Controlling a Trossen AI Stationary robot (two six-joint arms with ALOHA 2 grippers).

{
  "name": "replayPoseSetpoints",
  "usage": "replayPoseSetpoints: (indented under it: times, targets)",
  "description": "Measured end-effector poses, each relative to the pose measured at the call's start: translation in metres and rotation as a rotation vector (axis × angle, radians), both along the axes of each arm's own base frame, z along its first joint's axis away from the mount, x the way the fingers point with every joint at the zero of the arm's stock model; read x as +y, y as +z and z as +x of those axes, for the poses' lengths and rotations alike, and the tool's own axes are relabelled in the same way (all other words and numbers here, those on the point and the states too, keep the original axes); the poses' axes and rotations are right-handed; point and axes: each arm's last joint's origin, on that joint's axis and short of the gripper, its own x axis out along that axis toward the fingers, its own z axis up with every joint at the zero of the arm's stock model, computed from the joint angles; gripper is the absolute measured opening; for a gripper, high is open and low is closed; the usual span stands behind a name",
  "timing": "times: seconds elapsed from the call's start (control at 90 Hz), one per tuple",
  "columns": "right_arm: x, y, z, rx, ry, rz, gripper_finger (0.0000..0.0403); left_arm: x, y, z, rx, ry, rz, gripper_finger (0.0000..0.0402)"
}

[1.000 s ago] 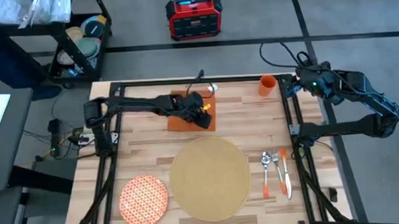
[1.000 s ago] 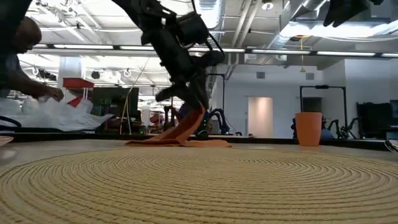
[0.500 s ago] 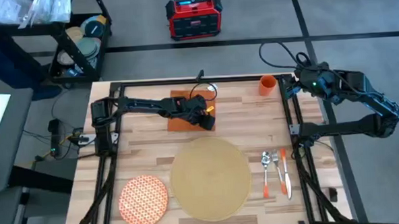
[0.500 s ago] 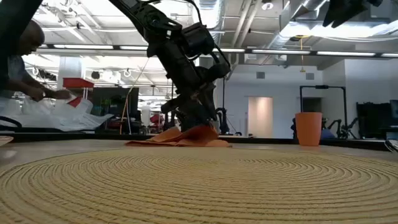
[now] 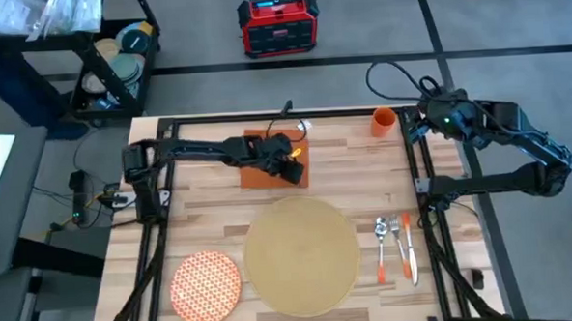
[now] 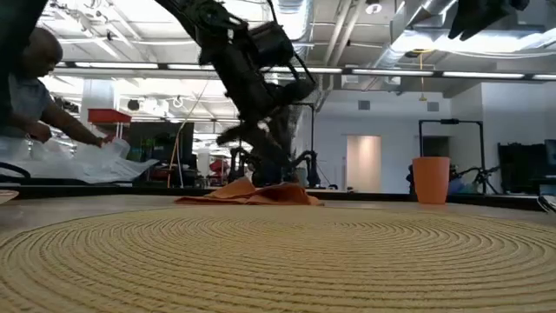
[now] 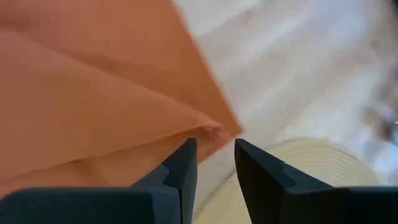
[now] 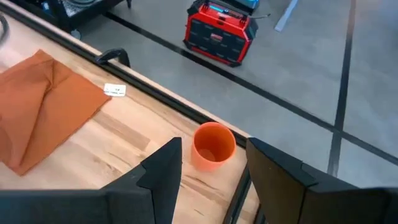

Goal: Set table place
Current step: Fold the orange table napkin

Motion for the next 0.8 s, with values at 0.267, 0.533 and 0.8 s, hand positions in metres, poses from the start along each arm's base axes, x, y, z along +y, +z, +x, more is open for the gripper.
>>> replayPoseSetpoints:
  times: [0.267,0.533,0.8]
  targets:
    - [0.001,-0.001,-0.002,0.021,0.001,0.009,0.0169,-0.013,0.008,-0.032,0.062,0.295,0.023,0.0092]
    - [0.001,-0.003,-0.003,0.053,0.008,0.014,0.0169,0.038,-0.012,-0.062,0.149,0.276,-0.088,0.0092]
    - [0.001,-0.003,-0.003,0.053,0.008,0.015,0.0169,0.076,-0.007,-0.087,0.176,0.221,-0.078,0.0092]
